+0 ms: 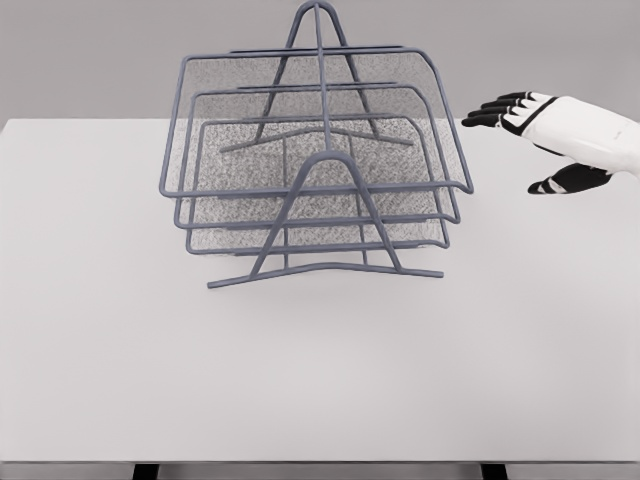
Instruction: Pull out the upper folder box with right arm
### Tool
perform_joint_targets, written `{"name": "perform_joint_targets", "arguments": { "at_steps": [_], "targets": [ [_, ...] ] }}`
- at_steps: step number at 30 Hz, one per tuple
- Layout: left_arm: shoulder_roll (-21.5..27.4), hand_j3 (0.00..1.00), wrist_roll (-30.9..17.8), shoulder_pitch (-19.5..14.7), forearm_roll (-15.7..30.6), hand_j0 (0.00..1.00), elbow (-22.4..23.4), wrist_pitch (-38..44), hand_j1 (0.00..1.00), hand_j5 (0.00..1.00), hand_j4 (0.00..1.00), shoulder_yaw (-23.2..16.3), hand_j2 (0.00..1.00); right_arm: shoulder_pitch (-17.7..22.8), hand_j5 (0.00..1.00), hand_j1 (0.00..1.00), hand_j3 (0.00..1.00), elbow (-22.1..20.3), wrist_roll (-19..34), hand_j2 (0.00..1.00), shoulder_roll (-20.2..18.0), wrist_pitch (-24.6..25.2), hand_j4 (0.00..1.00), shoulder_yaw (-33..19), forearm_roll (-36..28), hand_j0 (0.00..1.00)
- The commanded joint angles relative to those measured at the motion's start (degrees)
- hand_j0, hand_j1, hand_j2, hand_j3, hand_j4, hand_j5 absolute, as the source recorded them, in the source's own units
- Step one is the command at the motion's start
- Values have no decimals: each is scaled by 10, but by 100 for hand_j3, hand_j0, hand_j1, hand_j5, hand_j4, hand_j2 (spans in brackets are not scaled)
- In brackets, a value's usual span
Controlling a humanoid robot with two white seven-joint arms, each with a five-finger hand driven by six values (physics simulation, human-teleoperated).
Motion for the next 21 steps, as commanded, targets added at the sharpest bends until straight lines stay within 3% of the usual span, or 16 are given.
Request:
{"name": "perform_joint_targets", "arguments": {
  "at_steps": [1, 4, 9, 12, 21],
  "targets": [
    [0, 100, 0, 0, 0, 100, 1, 0, 100, 100, 100, 0, 100, 0, 100, 100, 100, 1, 0, 100, 2, -2, 100, -8, -2, 100],
    [0, 100, 0, 0, 0, 100, 1, 0, 100, 100, 100, 0, 100, -9, 100, 100, 100, 7, 0, 100, 18, -2, 100, -3, -1, 100],
    [0, 100, 0, -1, 0, 100, 1, 0, 100, 100, 100, 0, 100, -30, 100, 100, 100, 7, 0, 100, 22, -37, 100, 54, 11, 100],
    [0, 100, 0, 0, 0, 100, 2, 1, 100, 100, 100, 0, 100, -30, 100, 100, 100, 30, 0, 100, 24, -39, 100, 60, 12, 100],
    [0, 100, 0, 0, 0, 100, 2, 1, 100, 100, 100, 0, 100, -55, 100, 100, 100, 75, 0, 100, 82, -39, 100, 76, 31, 100]
  ]
}}
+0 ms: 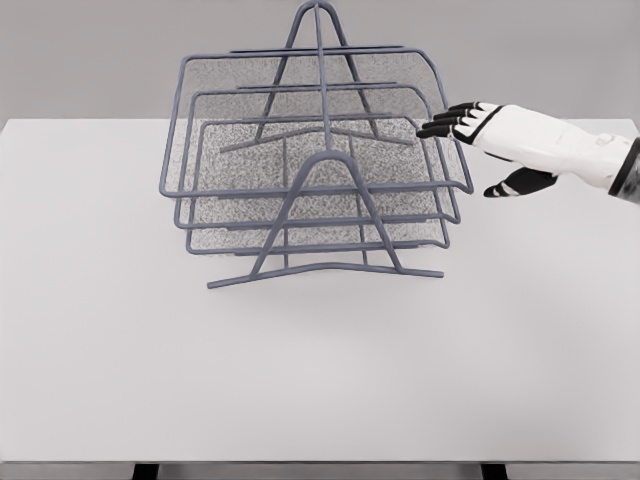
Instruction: Pull out the upper folder box with right arm
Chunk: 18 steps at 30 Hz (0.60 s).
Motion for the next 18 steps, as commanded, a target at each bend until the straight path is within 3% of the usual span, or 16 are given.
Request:
{"name": "perform_joint_targets", "arguments": {
  "at_steps": [1, 15, 18],
  "targets": [
    [0, 100, 0, 0, 0, 100, 0, 0, 100, 100, 100, 0, 100, 0, 100, 100, 100, 14, 0, 100, 21, 1, 100, 8, 17, 100],
    [0, 100, 0, 1, 0, 100, 0, 1, 100, 100, 100, 0, 100, 26, 100, 100, 100, 14, 0, 100, 15, -3, 100, 5, 17, 100],
    [0, 100, 0, 1, 0, 100, 0, 1, 100, 100, 100, 0, 100, 27, 100, 100, 100, 14, 0, 100, -9, -3, 100, -7, 16, 100]
  ]
}}
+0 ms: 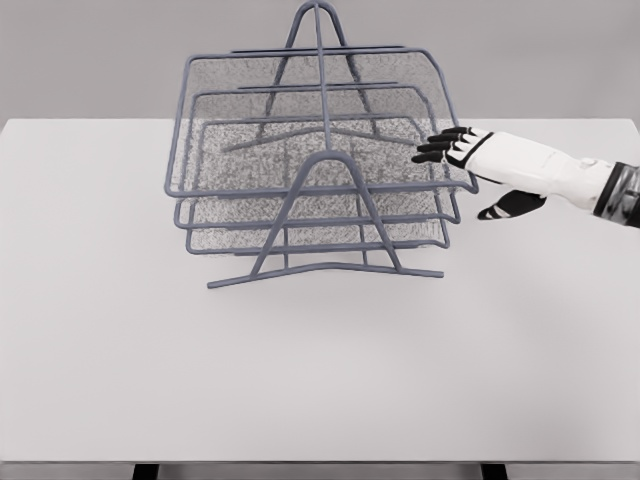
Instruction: Pull out the upper folder box with right arm
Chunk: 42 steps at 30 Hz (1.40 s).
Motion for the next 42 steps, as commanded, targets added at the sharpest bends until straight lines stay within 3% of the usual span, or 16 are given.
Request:
{"name": "perform_joint_targets", "arguments": {
  "at_steps": [1, 10, 12, 18, 23, 25, 30, 39, 42],
  "targets": [
    [0, 100, 0, 0, 0, 100, 0, 0, 100, 100, 100, 0, 100, 0, 100, 100, 100, 1, 0, 100, -13, -1, 100, -7, 6, 100],
    [0, 100, 0, 0, 0, 100, 0, 1, 100, 100, 100, 0, 100, 33, 100, 100, 100, 3, 0, 100, -50, -1, 100, -38, 2, 100],
    [0, 100, 0, 1, 0, 100, 0, 1, 100, 100, 100, 0, 100, 67, 100, 100, 100, 3, 0, 100, -54, -1, 100, -74, 1, 100],
    [0, 100, 0, 2, 0, 100, 0, 1, 100, 100, 100, -1, 100, 91, 100, 100, 100, 4, 0, 100, -75, -1, 100, -95, 0, 100],
    [0, 100, 0, 3, -1, 100, 0, 1, 100, 100, 100, -1, 100, 99, 100, 100, 100, 26, 0, 100, -93, -1, 100, -106, -1, 100],
    [0, 100, 0, 3, -1, 100, 0, 1, 100, 100, 100, -1, 100, 124, 100, 100, 100, 51, 0, 100, -98, -1, 100, -133, -1, 100],
    [0, 100, 0, 4, -1, 100, 1, 1, 100, 100, 100, -1, 100, 158, 100, 100, 100, 57, 0, 100, -113, -1, 100, -177, -1, 100],
    [0, 100, 0, 5, -1, 100, 1, 1, 100, 100, 100, -1, 100, 162, 100, 100, 100, 63, 0, 100, -114, -1, 100, -205, -2, 100],
    [0, 100, 0, 5, -1, 100, 1, 1, 100, 100, 100, -1, 100, 149, 100, 100, 100, 58, 0, 100, -105, -1, 100, -224, -65, 100]
  ]
}}
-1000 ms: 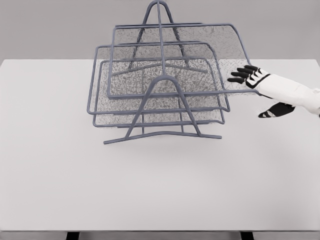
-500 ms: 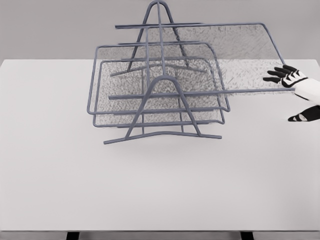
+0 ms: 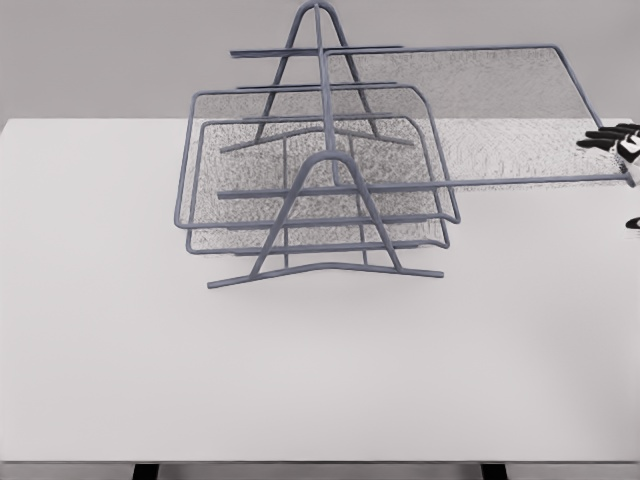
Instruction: Pull out the upper folder box with right arm
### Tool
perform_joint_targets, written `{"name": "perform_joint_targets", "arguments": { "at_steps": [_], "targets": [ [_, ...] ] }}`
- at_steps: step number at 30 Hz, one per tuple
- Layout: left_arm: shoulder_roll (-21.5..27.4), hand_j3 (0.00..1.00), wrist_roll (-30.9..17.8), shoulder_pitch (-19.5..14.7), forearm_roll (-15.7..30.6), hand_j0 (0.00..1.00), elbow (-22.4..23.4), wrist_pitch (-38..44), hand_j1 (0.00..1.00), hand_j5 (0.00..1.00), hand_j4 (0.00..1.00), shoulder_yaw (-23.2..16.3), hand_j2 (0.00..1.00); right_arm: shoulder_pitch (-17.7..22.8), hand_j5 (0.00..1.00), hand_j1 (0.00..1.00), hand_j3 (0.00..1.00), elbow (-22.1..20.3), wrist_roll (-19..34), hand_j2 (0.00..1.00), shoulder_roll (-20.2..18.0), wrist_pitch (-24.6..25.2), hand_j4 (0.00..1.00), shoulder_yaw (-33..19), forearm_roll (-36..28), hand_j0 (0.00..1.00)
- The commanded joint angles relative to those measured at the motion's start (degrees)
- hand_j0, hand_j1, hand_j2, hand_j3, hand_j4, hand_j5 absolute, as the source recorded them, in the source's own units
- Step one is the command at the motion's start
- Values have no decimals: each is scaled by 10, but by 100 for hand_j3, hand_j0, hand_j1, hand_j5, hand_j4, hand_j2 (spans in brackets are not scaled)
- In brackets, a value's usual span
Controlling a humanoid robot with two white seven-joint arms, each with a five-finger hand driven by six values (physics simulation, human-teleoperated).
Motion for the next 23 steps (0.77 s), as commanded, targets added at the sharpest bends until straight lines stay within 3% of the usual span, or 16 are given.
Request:
{"name": "perform_joint_targets", "arguments": {
  "at_steps": [1, 4, 6, 8, 12, 13, 14, 16, 18, 23],
  "targets": [
    [0, 100, 0, 0, 0, 100, 0, 0, 100, 100, 100, 0, 100, -1, 100, 100, 100, -2, 0, 100, 3, 1, 100, -13, -27, 100],
    [0, 100, 0, -1, 0, 100, -1, 0, 100, 100, 100, 0, 100, -16, 100, 100, 100, -43, 0, 100, 1, 1, 100, -10, -31, 100],
    [0, 100, 0, -1, 0, 100, -1, 0, 100, 100, 100, 0, 100, -24, 100, 100, 100, -147, 0, 100, -1, 6, 100, 0, -36, 100],
    [0, 100, -1, -1, 1, 100, -1, 0, 100, 100, 100, 0, 100, -28, 100, 100, 100, -164, 0, 100, -41, 16, 100, 35, -120, 100],
    [0, 100, -2, -2, 1, 100, -2, 0, 100, 100, 100, 1, 100, -59, 100, 100, 100, -174, 0, 100, -33, 13, 100, 87, -136, 100],
    [0, 100, -2, -2, 2, 100, -2, 0, 100, 100, 100, 1, 100, -79, 100, 100, 100, -175, 0, 100, -31, 12, 100, 122, -136, 100],
    [0, 100, -2, -2, 2, 100, -2, 0, 100, 100, 100, 1, 100, -88, 100, 100, 100, -175, 0, 100, -13, 11, 100, 130, -136, 100],
    [0, 100, -2, -1, 2, 100, -1, 0, 100, 100, 100, 2, 100, -92, 100, 100, 100, -175, 0, 100, -11, 3, 100, 134, -136, 100],
    [0, 100, -2, -1, 2, 100, -1, 1, 100, 100, 100, 2, 100, -141, 100, 100, 100, -175, 0, 100, 17, 4, 100, 198, -136, 100],
    [0, 100, -2, -2, 2, 100, -2, 1, 100, 100, 100, 2, 100, -144, 100, 100, 100, -175, 0, 100, 36, 2, 100, 221, -136, 100]
  ]
}}
